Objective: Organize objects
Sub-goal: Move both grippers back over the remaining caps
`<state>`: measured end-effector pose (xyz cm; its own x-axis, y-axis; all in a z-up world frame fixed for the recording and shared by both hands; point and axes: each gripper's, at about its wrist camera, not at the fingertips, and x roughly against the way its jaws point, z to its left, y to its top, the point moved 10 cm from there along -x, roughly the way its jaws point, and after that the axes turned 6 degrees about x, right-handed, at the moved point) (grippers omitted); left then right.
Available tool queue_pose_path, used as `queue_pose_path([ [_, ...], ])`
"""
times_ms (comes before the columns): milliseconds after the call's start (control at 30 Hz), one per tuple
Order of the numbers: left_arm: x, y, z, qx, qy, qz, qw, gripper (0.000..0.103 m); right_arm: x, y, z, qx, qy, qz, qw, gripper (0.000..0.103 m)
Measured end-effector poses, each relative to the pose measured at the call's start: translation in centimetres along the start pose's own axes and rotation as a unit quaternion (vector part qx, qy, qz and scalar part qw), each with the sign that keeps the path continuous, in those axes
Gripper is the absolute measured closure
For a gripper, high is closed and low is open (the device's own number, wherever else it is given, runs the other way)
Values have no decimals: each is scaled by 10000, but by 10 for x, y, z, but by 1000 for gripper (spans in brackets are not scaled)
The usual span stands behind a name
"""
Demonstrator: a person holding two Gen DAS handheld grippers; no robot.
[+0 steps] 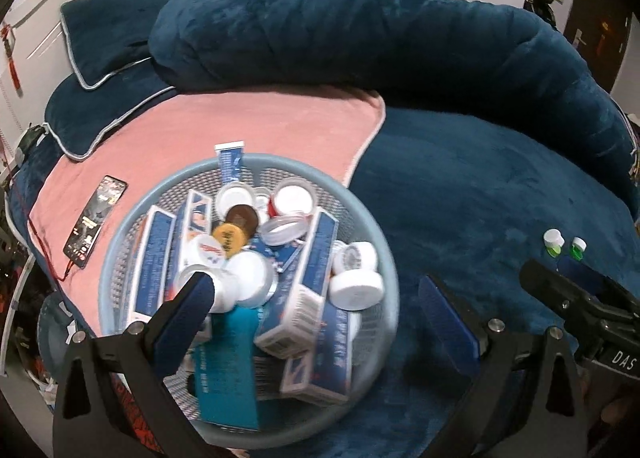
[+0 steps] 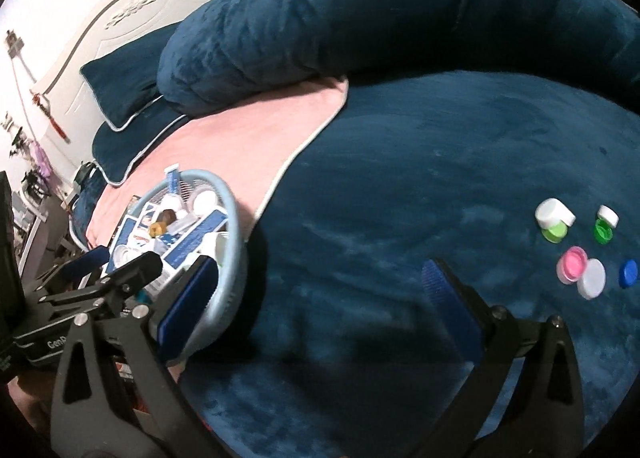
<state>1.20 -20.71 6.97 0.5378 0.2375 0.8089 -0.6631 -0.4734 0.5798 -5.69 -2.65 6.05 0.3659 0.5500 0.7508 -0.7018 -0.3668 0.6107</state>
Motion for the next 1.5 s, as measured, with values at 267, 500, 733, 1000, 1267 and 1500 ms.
queue_pose_path([
  [267,-9,-7,-35,-144,-229,183,9995,1,10,-11,-39,-267,-235,19,9994,0],
  [500,-16,-17,-79,-451,-444,316,9975,1,19,-24,-77,-539,-462,36,9975,0],
  [733,-27,-33,-122,-725,-634,516,9940,1,31,-40,-132,-1025,-725,29,9921,0],
  [1000,-48,-54,-162,-994,-798,808,9885,1,43,-50,-191,-1663,-917,-103,9818,0],
  [1267,-70,-63,-169,-938,-812,1033,9869,1,31,-39,-220,-1683,-972,-444,9799,0],
  [1500,-77,-59,-158,-791,-748,1033,9887,0,-7,-35,-196,-1396,-209,-228,9897,0],
])
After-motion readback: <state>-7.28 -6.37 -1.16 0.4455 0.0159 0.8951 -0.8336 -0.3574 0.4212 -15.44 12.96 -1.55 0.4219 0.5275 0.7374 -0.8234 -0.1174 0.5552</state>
